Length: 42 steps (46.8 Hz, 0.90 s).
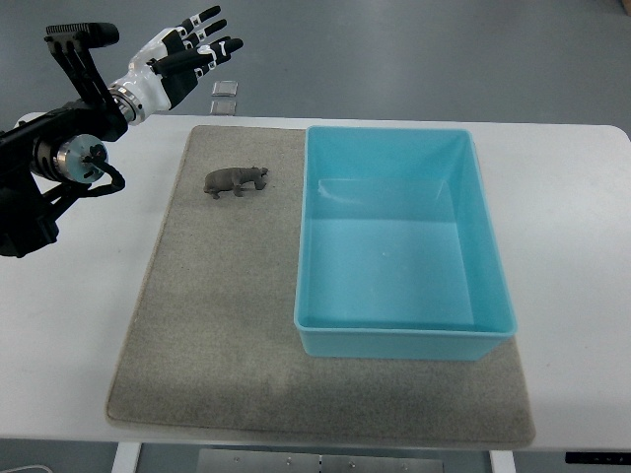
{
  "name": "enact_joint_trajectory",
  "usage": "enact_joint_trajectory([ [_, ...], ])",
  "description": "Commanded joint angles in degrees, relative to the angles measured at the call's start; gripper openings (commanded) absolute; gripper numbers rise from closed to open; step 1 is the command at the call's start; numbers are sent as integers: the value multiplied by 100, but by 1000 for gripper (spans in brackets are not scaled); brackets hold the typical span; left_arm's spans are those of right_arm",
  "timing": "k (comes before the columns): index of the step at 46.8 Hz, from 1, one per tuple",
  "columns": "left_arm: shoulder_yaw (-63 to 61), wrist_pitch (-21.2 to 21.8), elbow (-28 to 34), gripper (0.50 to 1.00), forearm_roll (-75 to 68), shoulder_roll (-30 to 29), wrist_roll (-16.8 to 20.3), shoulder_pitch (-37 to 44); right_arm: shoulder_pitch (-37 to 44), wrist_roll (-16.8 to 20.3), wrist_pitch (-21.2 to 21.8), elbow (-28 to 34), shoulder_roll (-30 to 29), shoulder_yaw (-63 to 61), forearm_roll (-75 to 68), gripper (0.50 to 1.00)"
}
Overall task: Place brown hippo in blue box with left hand
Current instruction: 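Swing the left hand over the brown hippo and lower fingers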
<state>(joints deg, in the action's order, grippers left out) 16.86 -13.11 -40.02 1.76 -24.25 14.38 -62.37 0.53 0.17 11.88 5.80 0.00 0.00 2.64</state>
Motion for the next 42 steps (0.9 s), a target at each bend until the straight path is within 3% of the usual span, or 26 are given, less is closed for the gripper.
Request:
enact_joint_trajectory([
  [1, -341, -34, -295, 994, -202, -281, 3, -179, 0, 0, -2, 0, 0, 0, 0, 936],
  [21, -886, -113, -919, 994, -2109, -835, 3, -487, 0, 0, -2, 0, 0, 0, 0, 936],
  [42, -1642, -658, -1069, 994, -3778, -1047, -5, -838, 0, 0, -2, 0, 0, 0, 0, 936],
])
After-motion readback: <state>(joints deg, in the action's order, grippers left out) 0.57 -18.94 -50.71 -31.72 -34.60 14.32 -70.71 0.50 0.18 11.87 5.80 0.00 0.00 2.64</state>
